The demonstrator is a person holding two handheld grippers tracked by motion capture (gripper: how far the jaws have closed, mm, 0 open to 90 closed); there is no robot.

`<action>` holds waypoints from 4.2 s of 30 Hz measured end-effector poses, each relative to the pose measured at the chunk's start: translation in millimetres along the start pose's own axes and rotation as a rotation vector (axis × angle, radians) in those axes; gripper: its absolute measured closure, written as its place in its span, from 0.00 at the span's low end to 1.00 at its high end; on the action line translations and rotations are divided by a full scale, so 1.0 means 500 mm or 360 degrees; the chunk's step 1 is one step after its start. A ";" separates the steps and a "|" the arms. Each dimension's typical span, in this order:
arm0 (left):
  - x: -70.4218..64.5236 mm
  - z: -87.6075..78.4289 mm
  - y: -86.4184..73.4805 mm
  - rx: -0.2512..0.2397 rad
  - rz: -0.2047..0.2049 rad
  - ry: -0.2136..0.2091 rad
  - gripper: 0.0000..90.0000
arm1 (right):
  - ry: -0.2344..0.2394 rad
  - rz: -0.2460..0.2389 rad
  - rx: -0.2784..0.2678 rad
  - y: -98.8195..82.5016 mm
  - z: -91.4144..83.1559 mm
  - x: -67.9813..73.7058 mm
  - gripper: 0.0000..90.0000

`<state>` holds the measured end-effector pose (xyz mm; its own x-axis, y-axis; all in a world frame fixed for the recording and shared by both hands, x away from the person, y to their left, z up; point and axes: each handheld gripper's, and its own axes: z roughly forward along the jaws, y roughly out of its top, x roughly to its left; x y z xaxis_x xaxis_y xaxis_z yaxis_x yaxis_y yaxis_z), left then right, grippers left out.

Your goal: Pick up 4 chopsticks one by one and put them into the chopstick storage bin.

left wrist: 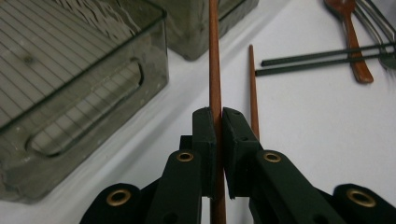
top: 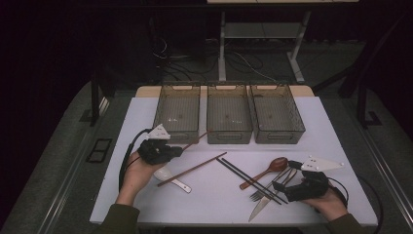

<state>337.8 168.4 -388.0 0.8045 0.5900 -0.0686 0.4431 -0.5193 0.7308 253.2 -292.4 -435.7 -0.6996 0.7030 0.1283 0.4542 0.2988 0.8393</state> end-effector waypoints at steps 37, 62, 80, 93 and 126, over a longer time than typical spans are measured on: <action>0.079 0.021 0.115 -0.0078 -0.0069 0.0085 0.93 | 0.0019 0.0001 -0.0014 -0.001 -0.004 0.003 0.01; 0.172 0.057 0.197 -0.0082 -0.0068 0.0301 0.93 | 0.0008 0.0044 -0.0086 0.001 -0.015 0.006 0.01; 0.253 0.108 0.153 -0.0016 -0.0320 0.0402 0.93 | 0.0021 0.0046 -0.0096 0.003 -0.016 0.008 0.01; 0.243 0.137 0.156 0.0120 -0.0329 0.0490 0.81 | 0.0024 0.0042 -0.0097 0.003 -0.017 0.008 0.01; 0.165 0.062 0.176 0.0014 -0.0165 0.0281 0.32 | 0.0002 0.0037 -0.0096 0.004 -0.015 0.009 0.01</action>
<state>455.6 152.0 -350.4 0.6730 0.7393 -0.0224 0.5241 -0.4552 0.7198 246.9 -293.6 -429.4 -0.6899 0.7085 0.1485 0.4363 0.2433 0.8663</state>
